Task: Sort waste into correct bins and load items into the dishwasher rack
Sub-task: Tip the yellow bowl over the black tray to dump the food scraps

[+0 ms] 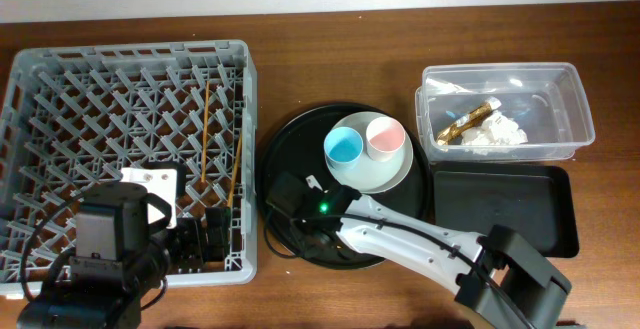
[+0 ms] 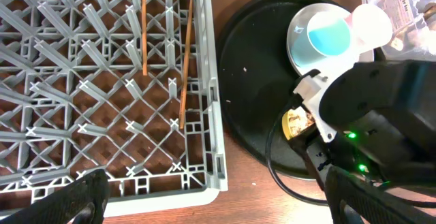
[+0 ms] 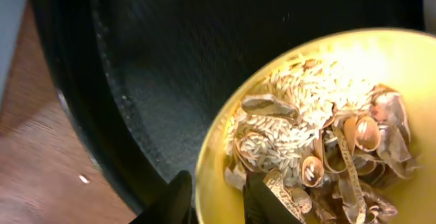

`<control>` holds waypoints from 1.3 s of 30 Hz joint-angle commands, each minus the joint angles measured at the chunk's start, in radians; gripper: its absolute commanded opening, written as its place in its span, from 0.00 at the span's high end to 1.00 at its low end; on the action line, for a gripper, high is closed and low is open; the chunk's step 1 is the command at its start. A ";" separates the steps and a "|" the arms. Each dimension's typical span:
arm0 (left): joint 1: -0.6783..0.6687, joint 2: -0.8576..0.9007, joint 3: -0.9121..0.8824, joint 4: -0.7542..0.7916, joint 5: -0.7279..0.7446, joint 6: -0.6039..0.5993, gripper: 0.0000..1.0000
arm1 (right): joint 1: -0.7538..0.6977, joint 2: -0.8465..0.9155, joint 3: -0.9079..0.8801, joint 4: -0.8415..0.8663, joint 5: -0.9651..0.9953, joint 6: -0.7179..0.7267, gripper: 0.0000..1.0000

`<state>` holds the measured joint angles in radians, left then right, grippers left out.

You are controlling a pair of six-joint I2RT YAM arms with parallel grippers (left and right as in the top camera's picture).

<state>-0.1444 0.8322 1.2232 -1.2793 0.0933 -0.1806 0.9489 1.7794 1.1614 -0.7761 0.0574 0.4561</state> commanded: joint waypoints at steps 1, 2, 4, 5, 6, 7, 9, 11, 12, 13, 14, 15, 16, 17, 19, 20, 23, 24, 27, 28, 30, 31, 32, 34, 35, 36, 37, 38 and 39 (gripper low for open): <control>0.000 -0.003 0.003 0.002 -0.004 -0.008 0.01 | 0.007 -0.006 -0.031 0.014 -0.006 0.002 0.77; 0.000 -0.003 0.003 0.002 -0.004 -0.008 0.01 | 0.007 -0.006 -0.031 0.015 -0.021 0.002 0.80; 0.000 -0.003 0.003 0.002 -0.004 -0.008 0.01 | 0.007 -0.006 -0.031 0.018 -0.024 0.002 0.88; 0.000 -0.003 0.003 0.002 -0.004 -0.008 0.01 | 0.007 -0.006 -0.031 0.014 -0.024 0.002 0.90; 0.000 -0.003 0.003 0.002 -0.004 -0.008 0.01 | 0.007 -0.006 -0.031 0.007 -0.024 0.002 0.92; 0.000 -0.003 0.003 0.002 -0.004 -0.008 0.01 | 0.007 -0.006 -0.031 -0.005 -0.024 0.002 0.93; 0.000 -0.003 0.003 0.002 -0.004 -0.008 0.01 | 0.007 -0.006 -0.031 -0.012 -0.024 0.002 0.96; 0.000 -0.003 0.003 0.002 -0.004 -0.008 0.00 | 0.006 -0.006 -0.031 -0.017 -0.024 0.002 0.96; 0.000 -0.003 0.003 0.002 -0.004 -0.008 0.01 | 0.006 -0.006 -0.028 -0.023 -0.024 0.002 0.96; 0.000 -0.003 0.003 0.002 -0.004 -0.008 0.01 | 0.006 -0.010 -0.012 -0.049 -0.023 0.002 0.96; 0.000 -0.003 0.003 0.002 -0.004 -0.008 0.01 | 0.006 -0.018 0.002 -0.069 -0.019 0.002 0.96; 0.000 -0.003 0.003 0.002 -0.004 -0.008 0.01 | 0.006 -0.032 0.016 -0.090 -0.015 0.002 0.96; 0.000 -0.003 0.003 0.002 -0.004 -0.008 0.01 | 0.006 -0.056 0.034 -0.113 0.000 0.002 0.96; 0.000 -0.003 0.003 0.002 -0.004 -0.008 0.01 | 0.005 -0.084 0.050 -0.138 0.007 0.002 0.96; 0.000 -0.003 0.003 0.002 -0.004 -0.008 0.01 | -0.009 -0.149 0.070 -0.179 0.006 0.006 0.96; 0.000 -0.003 0.003 0.002 -0.004 -0.008 0.01 | -0.021 -0.183 0.071 -0.193 0.006 0.010 0.96; 0.000 -0.003 0.003 0.002 -0.004 -0.008 0.01 | -0.120 -0.349 0.070 -0.273 -0.006 0.010 0.96; 0.000 -0.003 0.003 0.002 -0.004 -0.008 0.01 | -0.180 -0.408 0.070 -0.294 -0.025 0.009 0.96; 0.000 -0.003 0.003 0.002 -0.004 -0.008 0.01 | -0.383 -0.518 0.070 -0.312 -0.133 -0.054 0.96; 0.000 -0.003 0.003 0.002 -0.004 -0.008 0.01 | -0.466 -0.539 0.070 -0.314 -0.196 -0.093 0.96; 0.000 -0.003 0.003 0.002 -0.004 -0.008 0.01 | -0.762 -0.555 0.068 -0.343 -0.424 -0.240 0.96; 0.000 -0.003 0.003 0.002 -0.004 -0.008 0.01 | -0.865 -0.556 0.058 -0.347 -0.465 -0.275 0.96; 0.000 -0.003 0.003 0.002 -0.004 -0.008 0.01 | -0.969 -0.556 0.043 -0.347 -0.512 -0.315 0.96; 0.000 -0.003 0.003 0.002 -0.004 -0.008 0.01 | -1.100 -0.555 0.016 -0.346 -0.591 -0.379 0.96; 0.000 -0.003 0.003 0.002 -0.004 -0.008 0.01 | -1.157 -0.553 0.003 -0.346 -0.628 -0.409 0.96; 0.000 -0.003 0.003 0.002 -0.004 -0.008 0.01 | -1.221 -0.544 -0.013 -0.346 -0.678 -0.444 0.96; 0.000 -0.003 0.003 0.002 -0.004 -0.008 0.01 | -1.279 -0.532 -0.037 -0.341 -0.727 -0.477 0.96; 0.000 -0.003 0.003 0.002 -0.004 -0.008 0.01 | -1.337 -0.515 -0.076 -0.327 -0.792 -0.506 0.96; 0.000 -0.003 0.003 0.002 -0.004 -0.008 0.01 | -1.375 -0.498 -0.109 -0.307 -0.833 -0.509 0.96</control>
<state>-0.1436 0.8322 1.2232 -1.2789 0.0906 -0.1806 -0.3393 1.2438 1.1233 -1.1114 -0.6090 0.0238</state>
